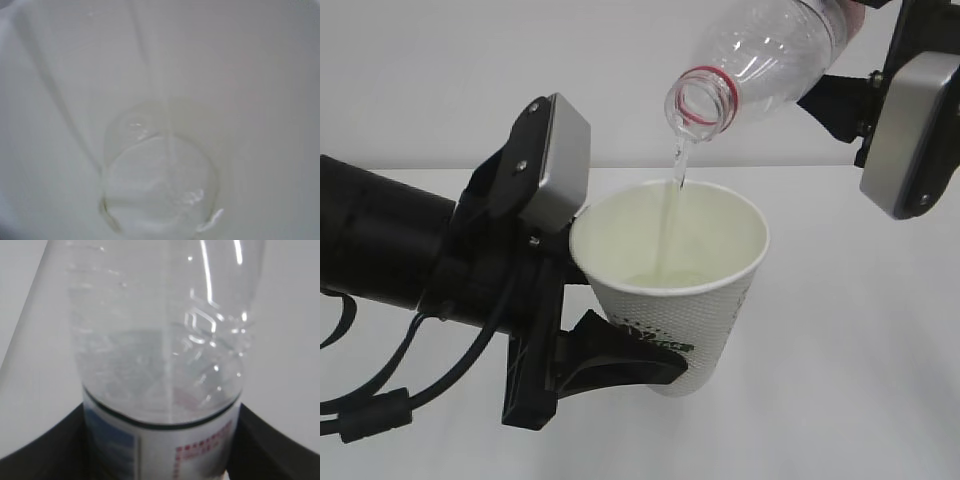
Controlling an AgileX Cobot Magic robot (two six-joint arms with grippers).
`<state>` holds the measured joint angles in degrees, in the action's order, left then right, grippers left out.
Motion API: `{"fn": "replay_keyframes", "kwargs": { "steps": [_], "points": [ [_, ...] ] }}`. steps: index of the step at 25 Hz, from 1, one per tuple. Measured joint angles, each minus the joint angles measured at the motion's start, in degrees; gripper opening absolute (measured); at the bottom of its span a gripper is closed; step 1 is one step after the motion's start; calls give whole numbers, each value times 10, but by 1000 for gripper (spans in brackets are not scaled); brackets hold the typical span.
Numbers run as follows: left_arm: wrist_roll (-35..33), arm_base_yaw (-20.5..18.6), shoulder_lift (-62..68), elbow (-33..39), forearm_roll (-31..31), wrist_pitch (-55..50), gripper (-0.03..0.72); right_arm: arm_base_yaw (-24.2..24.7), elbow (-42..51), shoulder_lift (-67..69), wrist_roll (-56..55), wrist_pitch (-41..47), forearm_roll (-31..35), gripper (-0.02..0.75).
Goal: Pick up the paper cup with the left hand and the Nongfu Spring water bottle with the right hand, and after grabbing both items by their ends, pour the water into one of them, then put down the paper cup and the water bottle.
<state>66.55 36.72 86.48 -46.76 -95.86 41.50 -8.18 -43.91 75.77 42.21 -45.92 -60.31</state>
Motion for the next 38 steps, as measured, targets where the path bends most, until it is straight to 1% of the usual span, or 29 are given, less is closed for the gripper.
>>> {"fn": "replay_keyframes", "kwargs": {
  "steps": [38],
  "points": [
    [0,0,0,0,-2,-1,492,0,0,0,10,0,2,512]
  ]
}}
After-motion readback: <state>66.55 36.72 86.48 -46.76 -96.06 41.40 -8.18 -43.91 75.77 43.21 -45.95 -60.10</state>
